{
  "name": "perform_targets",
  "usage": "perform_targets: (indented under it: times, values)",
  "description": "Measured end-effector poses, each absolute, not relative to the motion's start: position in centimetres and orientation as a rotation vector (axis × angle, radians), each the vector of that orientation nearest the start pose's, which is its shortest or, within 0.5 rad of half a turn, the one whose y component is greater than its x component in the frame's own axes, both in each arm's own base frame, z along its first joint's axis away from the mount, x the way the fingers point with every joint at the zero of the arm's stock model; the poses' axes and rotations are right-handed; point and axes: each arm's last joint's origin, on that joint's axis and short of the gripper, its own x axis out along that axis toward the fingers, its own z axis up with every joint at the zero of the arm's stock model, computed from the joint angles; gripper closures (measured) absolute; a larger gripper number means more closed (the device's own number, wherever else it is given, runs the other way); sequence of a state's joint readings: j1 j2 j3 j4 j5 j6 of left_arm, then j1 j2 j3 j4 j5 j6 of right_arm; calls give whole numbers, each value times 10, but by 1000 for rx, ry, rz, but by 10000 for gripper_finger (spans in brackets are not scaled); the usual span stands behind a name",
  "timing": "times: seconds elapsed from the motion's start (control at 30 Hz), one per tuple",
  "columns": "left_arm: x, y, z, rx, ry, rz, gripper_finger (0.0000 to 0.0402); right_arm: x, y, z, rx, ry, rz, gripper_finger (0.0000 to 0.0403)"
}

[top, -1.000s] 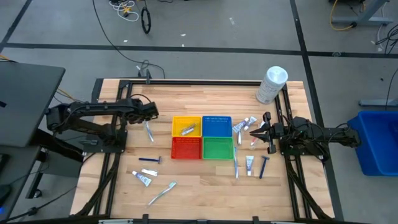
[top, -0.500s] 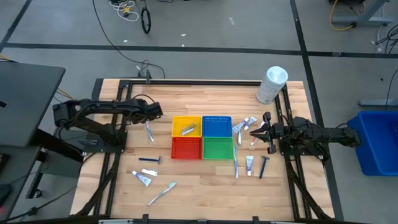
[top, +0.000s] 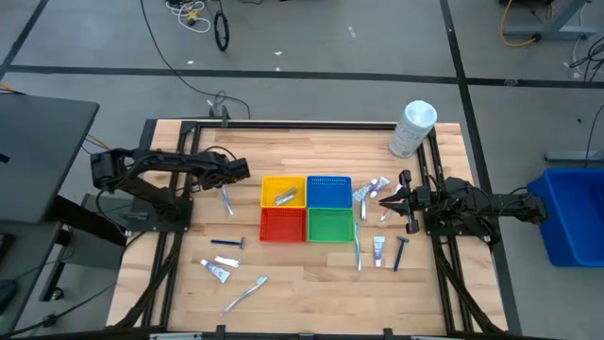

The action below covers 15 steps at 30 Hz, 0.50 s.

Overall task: Pick & Place Travel size toiletries
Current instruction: Put the left blue toothbrush into the blue bin

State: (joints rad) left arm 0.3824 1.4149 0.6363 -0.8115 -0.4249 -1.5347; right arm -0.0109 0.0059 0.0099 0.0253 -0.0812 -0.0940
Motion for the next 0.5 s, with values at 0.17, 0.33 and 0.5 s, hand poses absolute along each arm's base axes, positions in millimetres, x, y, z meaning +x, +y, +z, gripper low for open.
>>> perform_targets:
  times: [0.17, 0.33, 0.5]
  values:
    - [173, 80, 128, -1135, 721, 1682, 204, 97, 1, 169, -95, -32, 68, 362]
    - [171, 77, 124, -1137, 705, 1679, 203, 97, 1, 169, -95, -33, 69, 363]
    - [172, 77, 123, -1140, 699, 1675, 203, 97, 1, 169, -95, -32, 69, 361]
